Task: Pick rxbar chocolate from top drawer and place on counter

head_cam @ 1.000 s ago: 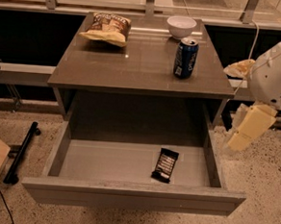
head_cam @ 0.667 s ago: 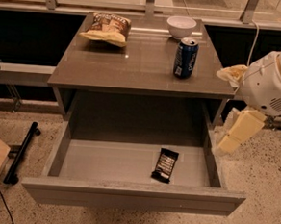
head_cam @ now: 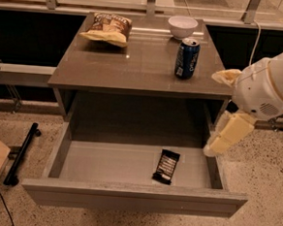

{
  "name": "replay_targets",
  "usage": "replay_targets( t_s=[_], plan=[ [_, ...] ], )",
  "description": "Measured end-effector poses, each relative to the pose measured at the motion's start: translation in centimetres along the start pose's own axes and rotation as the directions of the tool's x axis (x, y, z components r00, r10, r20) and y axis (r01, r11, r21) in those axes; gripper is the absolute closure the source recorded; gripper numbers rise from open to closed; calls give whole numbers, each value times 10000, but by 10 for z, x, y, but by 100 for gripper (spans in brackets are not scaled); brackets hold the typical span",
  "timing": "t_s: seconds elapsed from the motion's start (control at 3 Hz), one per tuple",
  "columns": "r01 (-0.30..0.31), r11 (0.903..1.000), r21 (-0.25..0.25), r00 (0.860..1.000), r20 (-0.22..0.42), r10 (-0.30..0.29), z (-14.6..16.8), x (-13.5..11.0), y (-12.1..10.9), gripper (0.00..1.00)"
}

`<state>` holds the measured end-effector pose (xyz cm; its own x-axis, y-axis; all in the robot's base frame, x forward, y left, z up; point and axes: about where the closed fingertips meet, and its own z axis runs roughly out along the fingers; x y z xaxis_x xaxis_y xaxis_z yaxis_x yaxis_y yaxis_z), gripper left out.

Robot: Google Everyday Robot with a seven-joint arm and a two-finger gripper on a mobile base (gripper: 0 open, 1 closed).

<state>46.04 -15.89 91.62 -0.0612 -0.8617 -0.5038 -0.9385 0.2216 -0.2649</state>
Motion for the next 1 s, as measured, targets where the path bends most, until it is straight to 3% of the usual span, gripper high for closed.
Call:
replay_targets(
  t_s=[0.67, 1.0],
  plan=[
    [-294, 9996, -30, 9946, 992, 296, 71, 4, -7, 0],
    [-803, 9964, -264, 9853, 1493, 834, 127, 25, -8, 0]
  ],
)
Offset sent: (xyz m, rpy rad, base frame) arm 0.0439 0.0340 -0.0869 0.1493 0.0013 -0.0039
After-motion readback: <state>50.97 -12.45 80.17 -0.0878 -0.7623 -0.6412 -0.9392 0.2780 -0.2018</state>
